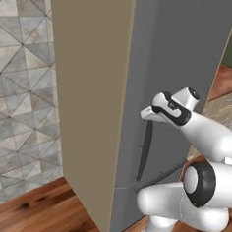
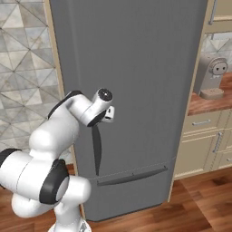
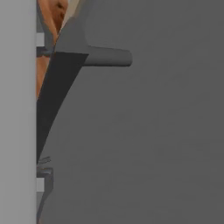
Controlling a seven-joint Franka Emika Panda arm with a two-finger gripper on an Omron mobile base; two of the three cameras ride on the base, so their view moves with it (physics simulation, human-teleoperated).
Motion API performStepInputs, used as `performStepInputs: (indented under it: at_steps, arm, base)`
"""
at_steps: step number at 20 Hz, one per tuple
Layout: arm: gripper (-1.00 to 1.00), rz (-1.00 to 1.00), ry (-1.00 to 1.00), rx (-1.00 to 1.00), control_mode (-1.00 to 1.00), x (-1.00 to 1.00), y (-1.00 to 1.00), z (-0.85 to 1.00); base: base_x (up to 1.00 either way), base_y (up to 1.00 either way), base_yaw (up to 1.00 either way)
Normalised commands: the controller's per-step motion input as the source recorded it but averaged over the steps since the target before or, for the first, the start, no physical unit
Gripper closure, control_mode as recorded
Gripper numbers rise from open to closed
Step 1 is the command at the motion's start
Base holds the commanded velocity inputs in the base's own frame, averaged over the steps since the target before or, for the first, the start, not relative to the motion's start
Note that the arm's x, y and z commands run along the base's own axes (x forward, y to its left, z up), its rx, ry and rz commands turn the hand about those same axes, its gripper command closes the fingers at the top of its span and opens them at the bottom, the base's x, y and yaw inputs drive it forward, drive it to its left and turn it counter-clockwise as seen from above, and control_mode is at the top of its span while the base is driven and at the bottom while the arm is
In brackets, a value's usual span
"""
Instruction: Open the fridge, remove the orange, squash, and chicken drumstick, and place them on any counter.
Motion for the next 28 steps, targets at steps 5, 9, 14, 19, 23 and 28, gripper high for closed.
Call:
performStepInputs:
  at_steps: [5, 9, 14, 19, 23, 28]
  arm:
    - [-1.0, 0.09, -0.01, 0.06, -1.0, 0.26, 0.04, -0.24]
    - [1.0, 0.06, -0.01, 0.02, -1.0, 0.0, 0.38, -0.33]
    - [1.0, 0.01, -0.1, 0.01, -1.0, -0.06, 0.4, -0.22]
    - [1.0, 0.0, -0.18, 0.0, -1.0, -0.36, 0.08, -0.01]
    - [1.0, 0.0, -0.09, 0.0, -1.0, -0.58, -0.47, 0.0]
    - [1.0, -0.01, 0.0, 0.0, -1.0, -0.46, -0.99, 0.0]
  base:
    - [0.0, 0.0, 0.0]
    - [0.0, 0.0, 0.0]
    - [0.0, 0.0, 0.0]
    - [0.0, 0.0, 0.0]
    - [0.0, 0.0, 0.0]
    - [0.0, 0.0, 0.0]
